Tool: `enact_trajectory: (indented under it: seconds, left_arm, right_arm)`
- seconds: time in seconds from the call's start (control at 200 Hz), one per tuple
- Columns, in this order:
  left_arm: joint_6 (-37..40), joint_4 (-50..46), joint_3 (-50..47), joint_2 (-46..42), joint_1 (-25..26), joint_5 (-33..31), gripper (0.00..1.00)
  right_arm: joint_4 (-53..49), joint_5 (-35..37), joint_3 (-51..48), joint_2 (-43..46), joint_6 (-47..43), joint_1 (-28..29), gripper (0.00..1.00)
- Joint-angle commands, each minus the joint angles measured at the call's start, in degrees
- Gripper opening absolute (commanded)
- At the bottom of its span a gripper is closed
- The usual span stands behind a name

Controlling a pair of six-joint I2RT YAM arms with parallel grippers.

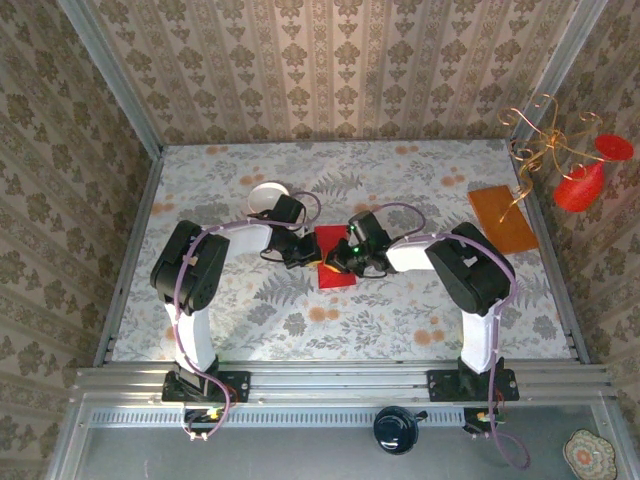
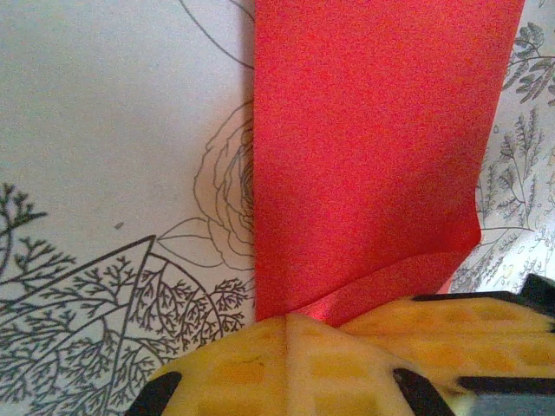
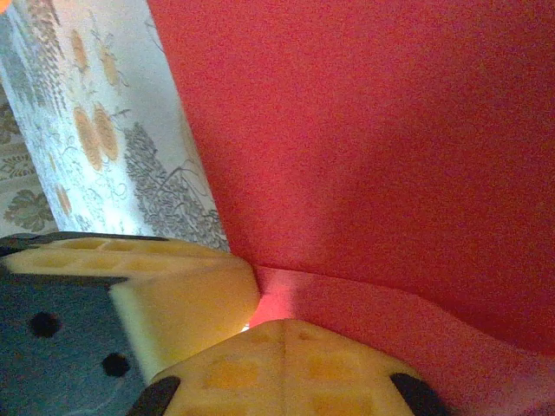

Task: Fold a paper plane with a square sheet of paper (pick it up from the middle)
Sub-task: Fold the triangle a second time at the center of the table.

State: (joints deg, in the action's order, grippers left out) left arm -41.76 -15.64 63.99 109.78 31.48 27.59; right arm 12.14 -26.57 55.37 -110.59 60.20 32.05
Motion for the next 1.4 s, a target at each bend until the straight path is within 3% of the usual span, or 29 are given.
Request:
enact_trajectory:
  seconds: [0.0, 0.635, 0.945, 1.391]
  left_arm:
    - [1.81, -4.06, 0.31, 2.37, 0.24, -2.82, 0.0]
    - [3.52, -5.48, 2.69, -0.45, 0.14, -1.3, 0.01]
    - [0.51, -3.27, -0.87, -8.47, 3.54, 0.05, 0.06]
    - [-3.15, -0.75, -4.2, -5.64, 7.83, 2.33, 0.07]
  right_arm:
    - [-5.07, 1.09, 0.55, 4.58, -5.45, -0.75, 0.0]
    - [-13.88, 7.6, -1.33, -1.87, -5.19, -2.52, 0.0]
    - [-17.0, 8.61, -1.51, -3.52, -3.5, -2.59, 0.0]
    - [-17.77, 7.38, -1.25, -3.94, -2.51, -3.05, 0.0]
